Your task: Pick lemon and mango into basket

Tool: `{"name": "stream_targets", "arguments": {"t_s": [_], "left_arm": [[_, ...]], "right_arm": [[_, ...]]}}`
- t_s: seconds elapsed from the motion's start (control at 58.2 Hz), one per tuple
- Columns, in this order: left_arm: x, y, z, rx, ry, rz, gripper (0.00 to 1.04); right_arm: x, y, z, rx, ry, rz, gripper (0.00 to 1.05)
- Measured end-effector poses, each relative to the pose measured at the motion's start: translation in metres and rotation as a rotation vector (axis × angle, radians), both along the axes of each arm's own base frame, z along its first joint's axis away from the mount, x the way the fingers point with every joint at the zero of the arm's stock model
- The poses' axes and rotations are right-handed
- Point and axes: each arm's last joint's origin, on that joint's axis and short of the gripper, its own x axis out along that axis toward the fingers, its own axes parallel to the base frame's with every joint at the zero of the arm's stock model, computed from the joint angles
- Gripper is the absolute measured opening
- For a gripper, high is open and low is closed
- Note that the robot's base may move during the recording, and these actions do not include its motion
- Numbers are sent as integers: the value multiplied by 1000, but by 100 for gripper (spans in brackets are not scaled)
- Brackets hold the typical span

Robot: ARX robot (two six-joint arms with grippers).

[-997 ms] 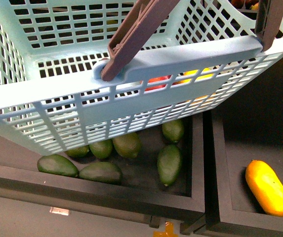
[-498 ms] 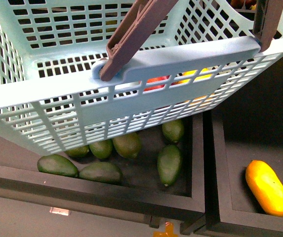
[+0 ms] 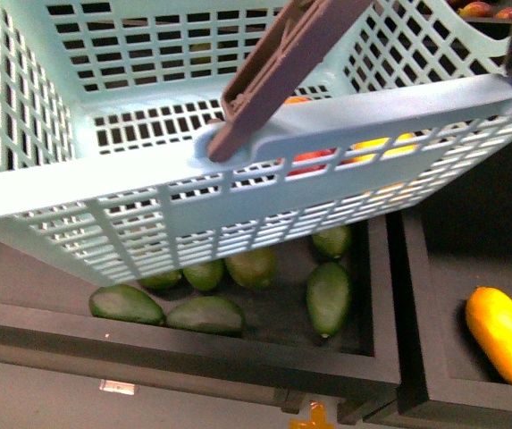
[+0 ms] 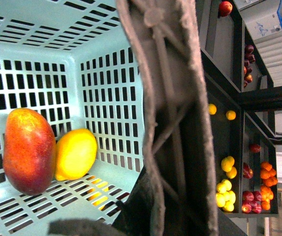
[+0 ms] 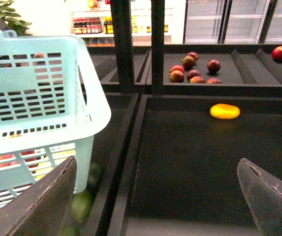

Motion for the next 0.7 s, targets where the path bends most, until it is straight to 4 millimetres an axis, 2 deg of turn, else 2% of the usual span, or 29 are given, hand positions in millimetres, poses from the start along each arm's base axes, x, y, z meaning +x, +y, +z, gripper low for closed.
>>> {"name": "stream_targets", "arguments": {"t_s": [0.705], "left_arm": [[3, 4, -1, 14, -8, 27, 5]], "right_arm": [[0, 0, 0, -1, 0, 2, 96]]}}
